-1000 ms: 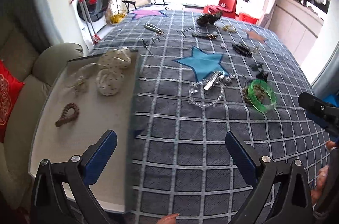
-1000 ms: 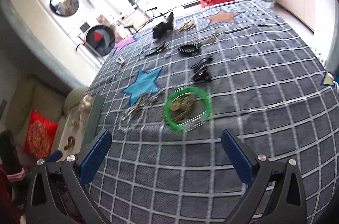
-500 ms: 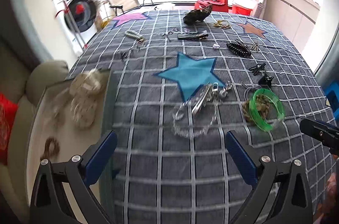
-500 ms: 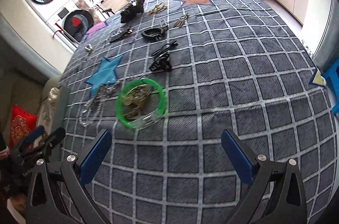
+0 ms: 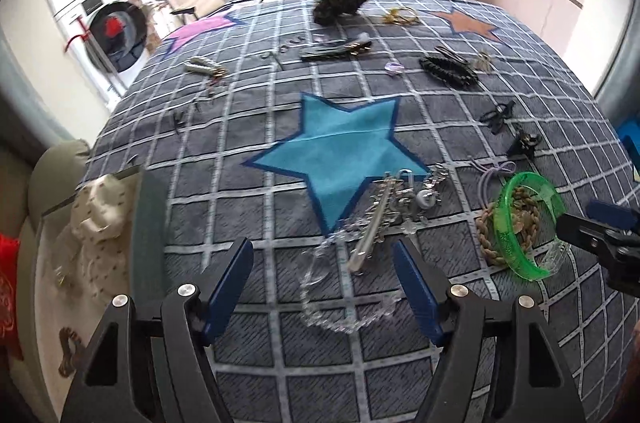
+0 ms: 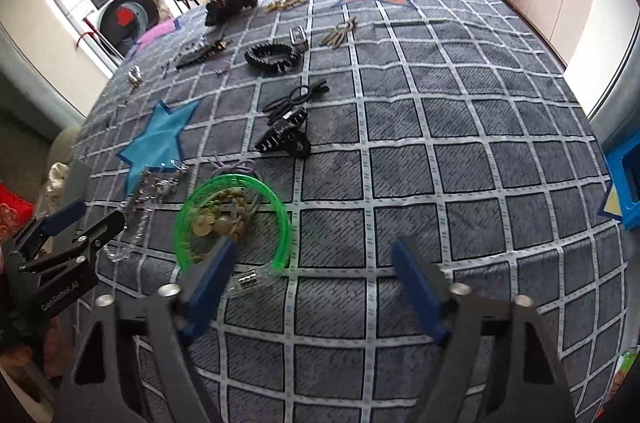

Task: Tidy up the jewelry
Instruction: 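Grasp the green bangle with the right tool while the left tool grasps a silver chain, then lift the bangle and chain and carry them toward the white tray, then lower the bangle and silver chain into the white tray and open both tools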

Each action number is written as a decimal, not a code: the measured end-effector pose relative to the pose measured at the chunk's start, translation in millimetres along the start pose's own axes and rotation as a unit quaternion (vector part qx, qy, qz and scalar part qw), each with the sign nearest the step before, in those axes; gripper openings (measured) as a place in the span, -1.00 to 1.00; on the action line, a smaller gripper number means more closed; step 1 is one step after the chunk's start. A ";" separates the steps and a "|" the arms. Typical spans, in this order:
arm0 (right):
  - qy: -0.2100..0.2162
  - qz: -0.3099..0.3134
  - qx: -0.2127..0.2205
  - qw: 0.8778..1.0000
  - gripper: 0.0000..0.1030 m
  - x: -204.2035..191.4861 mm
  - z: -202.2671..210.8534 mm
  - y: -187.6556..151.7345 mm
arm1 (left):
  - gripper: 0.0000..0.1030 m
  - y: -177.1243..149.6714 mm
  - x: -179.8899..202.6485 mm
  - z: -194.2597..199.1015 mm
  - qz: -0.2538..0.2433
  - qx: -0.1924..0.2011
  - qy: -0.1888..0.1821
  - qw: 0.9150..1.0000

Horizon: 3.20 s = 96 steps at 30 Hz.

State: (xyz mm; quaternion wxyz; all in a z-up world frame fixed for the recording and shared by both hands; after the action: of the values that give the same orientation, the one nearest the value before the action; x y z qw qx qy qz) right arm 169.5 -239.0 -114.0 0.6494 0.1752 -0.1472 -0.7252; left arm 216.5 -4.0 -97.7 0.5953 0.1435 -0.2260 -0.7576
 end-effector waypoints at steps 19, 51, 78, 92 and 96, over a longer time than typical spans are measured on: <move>-0.042 0.046 0.032 0.998 -0.86 -16.9 -1.4 -1.0 | -0.74 3.6 9.4 -4.9 -0.002 0.006 -0.027 1.000; 0.063 -0.012 0.041 0.997 -0.86 -6.4 70.5 -53.7 | -0.76 -47.8 3.8 116.7 0.028 0.095 -0.083 0.992; 0.136 0.171 0.059 0.974 -0.86 -227.8 106.6 -58.2 | -0.76 -130.6 -145.4 176.6 0.167 0.135 -0.043 0.976; 0.109 0.252 0.022 0.961 -0.86 -325.1 58.9 -54.7 | -0.76 -157.6 -208.0 128.6 0.234 0.078 -0.046 0.968; 0.092 0.268 0.004 0.959 -0.86 -343.2 38.5 -56.1 | -0.76 -157.0 -215.1 113.8 0.238 0.065 -0.046 0.968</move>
State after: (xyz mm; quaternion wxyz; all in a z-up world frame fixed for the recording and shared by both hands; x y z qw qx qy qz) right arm 135.0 107.8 -82.7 0.8301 0.1979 -0.1310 -0.5046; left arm 83.4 253.3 -91.9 0.7371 0.0895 -0.3297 -0.5830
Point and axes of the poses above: each gripper's, at about its wrist camera, not at the fingertips, and z roughly against the way its jaws point, x to its right, y to its top, the point moved 4 cm from there along -z, roughly the way its jaws point, and after that the axes turned 9 degrees about -y, right-handed, at the moved point
